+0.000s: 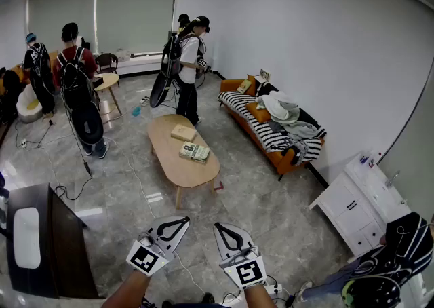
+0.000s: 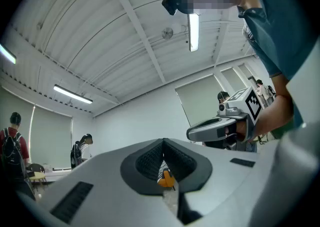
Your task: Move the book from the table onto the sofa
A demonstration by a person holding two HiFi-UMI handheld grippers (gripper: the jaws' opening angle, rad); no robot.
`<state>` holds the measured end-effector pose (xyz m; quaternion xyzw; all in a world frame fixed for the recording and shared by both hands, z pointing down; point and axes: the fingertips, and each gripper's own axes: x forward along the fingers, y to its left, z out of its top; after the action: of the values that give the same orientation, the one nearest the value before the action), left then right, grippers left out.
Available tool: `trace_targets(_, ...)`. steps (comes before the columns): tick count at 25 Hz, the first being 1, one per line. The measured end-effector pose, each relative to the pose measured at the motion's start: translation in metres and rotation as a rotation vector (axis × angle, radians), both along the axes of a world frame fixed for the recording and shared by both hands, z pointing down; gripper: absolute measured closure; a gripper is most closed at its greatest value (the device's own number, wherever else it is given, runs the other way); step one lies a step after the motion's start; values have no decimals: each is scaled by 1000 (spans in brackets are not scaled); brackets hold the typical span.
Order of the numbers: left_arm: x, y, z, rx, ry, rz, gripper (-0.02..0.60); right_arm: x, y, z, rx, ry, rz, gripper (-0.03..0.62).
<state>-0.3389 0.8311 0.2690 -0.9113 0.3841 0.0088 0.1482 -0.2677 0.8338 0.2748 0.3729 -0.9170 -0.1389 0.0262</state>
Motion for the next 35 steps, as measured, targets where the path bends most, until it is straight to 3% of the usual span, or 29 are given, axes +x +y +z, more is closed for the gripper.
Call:
trace_targets(10, 57, -49, 10, -21, 4, -47, 577, 53, -46, 8, -18, -16, -67, 580)
trace_targets(18, 78, -61, 10, -37, -2, -84, 577, 73, -62, 9, -30, -31, -102, 580)
trace_targets(27, 68, -78, 13, -51, 7, -77, 577, 70, -79, 11, -40, -31, -77, 580)
trace_targets(35, 26, -107, 9, -36, 9, -10, 577, 32, -106, 3, -35, -18, -7, 580)
